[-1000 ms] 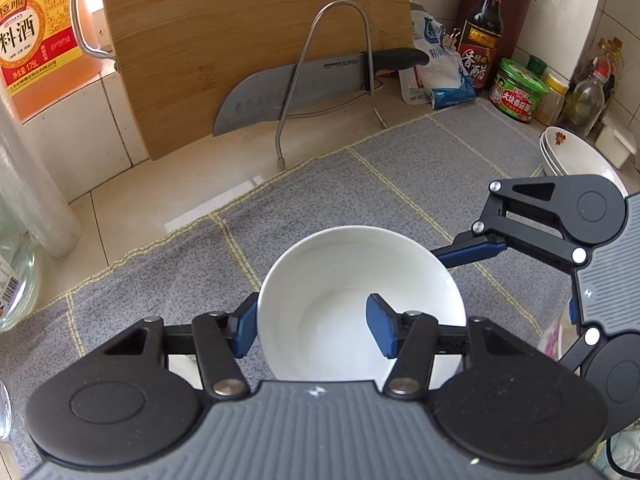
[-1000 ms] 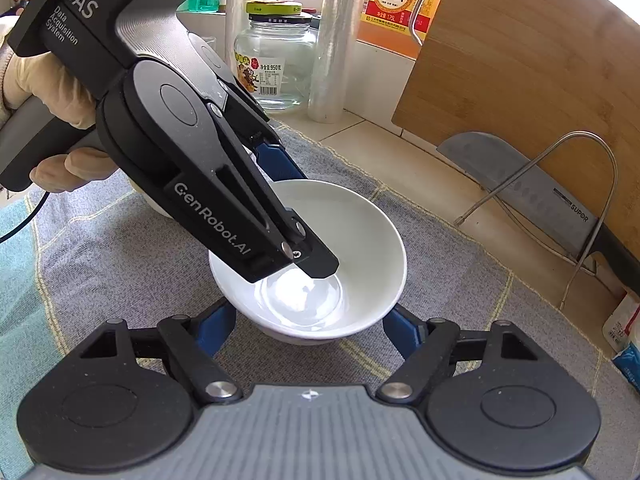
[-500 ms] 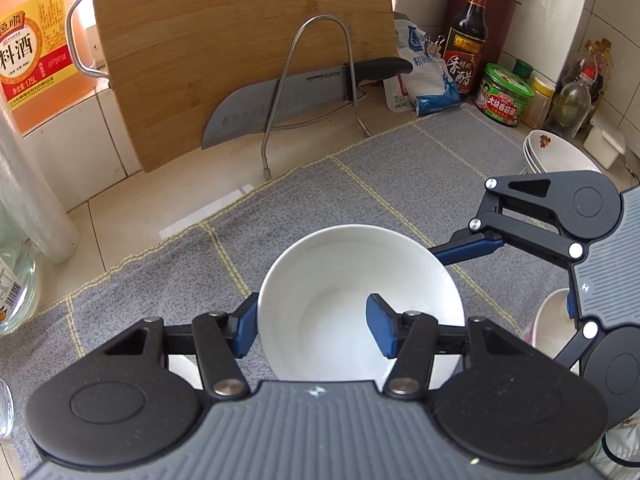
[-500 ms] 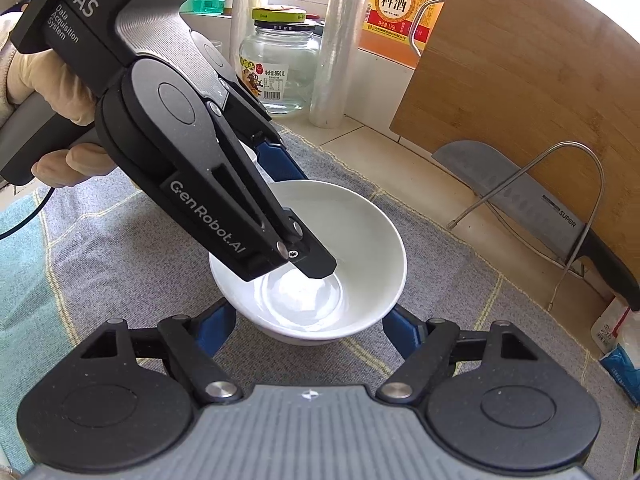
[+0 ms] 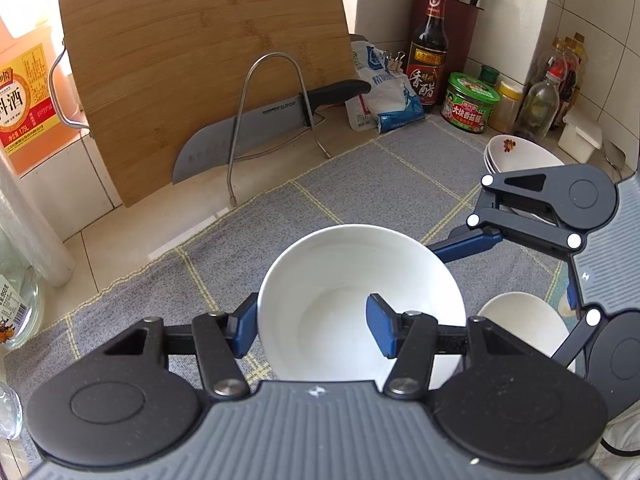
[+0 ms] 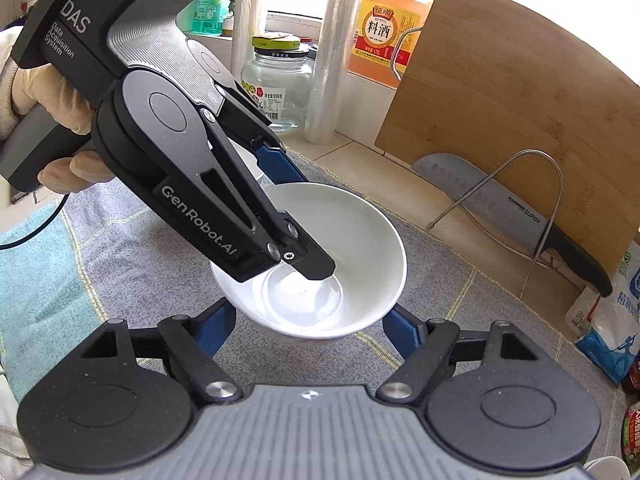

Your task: Organize plates and bowls

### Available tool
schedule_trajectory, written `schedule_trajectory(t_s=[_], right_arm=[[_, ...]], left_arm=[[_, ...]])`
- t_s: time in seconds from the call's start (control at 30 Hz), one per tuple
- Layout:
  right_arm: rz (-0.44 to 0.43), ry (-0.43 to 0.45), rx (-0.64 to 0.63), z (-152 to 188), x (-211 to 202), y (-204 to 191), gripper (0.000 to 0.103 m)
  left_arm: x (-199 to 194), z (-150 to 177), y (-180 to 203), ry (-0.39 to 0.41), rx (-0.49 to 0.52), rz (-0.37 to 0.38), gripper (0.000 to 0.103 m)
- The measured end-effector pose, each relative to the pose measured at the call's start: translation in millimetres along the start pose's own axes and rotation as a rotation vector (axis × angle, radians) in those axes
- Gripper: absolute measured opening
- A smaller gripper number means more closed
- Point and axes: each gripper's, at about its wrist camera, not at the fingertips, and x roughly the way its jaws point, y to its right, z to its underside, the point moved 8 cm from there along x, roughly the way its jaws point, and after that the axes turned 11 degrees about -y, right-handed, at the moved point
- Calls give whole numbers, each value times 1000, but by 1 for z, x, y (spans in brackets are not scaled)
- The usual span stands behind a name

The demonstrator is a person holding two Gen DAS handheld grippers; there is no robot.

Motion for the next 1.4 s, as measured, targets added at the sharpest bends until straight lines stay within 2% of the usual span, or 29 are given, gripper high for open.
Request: schedule_trajectory(t_s=[0.4,0.83,1.4], right_arm=[[35,18,33,29,-36,-1,84],[66,-5,114,71,-60,3,84],[35,-69,155,107,-64,-6,84]], left_arm=[[-15,-5,45,22,67,22,55],[-14,-6,95,25,148,89,55],[2,16,122,-23,169,164,56]])
